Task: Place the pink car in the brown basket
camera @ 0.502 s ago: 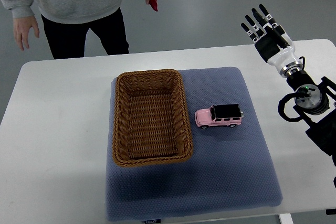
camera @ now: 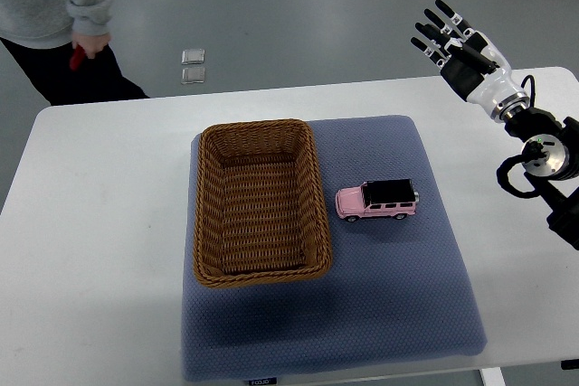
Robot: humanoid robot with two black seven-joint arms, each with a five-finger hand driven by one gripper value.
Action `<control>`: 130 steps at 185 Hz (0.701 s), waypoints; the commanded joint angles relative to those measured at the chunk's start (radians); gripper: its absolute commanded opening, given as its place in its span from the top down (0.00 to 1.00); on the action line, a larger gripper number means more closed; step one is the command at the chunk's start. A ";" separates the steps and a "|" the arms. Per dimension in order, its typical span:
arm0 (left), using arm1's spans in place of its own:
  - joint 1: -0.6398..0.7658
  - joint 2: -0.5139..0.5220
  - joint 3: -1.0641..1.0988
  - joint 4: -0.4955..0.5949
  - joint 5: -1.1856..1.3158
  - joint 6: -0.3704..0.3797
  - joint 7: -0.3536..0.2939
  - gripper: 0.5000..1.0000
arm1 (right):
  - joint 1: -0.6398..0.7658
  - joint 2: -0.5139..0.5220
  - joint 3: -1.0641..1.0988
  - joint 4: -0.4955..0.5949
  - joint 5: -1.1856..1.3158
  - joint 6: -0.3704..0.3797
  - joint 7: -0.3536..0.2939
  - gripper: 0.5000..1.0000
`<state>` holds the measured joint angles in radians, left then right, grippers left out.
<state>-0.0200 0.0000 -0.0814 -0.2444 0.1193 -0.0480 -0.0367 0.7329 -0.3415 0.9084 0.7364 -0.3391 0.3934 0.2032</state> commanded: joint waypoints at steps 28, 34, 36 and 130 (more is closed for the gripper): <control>-0.003 0.000 0.000 -0.004 0.002 0.000 0.000 0.00 | 0.189 -0.267 -0.319 0.225 -0.663 0.127 -0.062 0.17; -0.003 0.000 0.000 -0.007 0.002 0.000 0.000 0.00 | 0.215 -0.306 -0.362 0.290 -0.724 0.133 -0.070 0.17; -0.001 0.000 0.000 -0.009 0.002 0.000 0.000 0.00 | 0.221 -0.318 -0.378 0.311 -0.738 0.134 -0.074 0.17; -0.003 0.000 0.000 -0.015 0.000 0.000 0.000 0.00 | 0.214 -0.383 -0.571 0.528 -0.778 0.028 -0.160 0.17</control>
<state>-0.0231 0.0000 -0.0813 -0.2608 0.1213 -0.0475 -0.0369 0.9915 -0.7384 0.3378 1.2637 -1.1144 0.4610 0.0435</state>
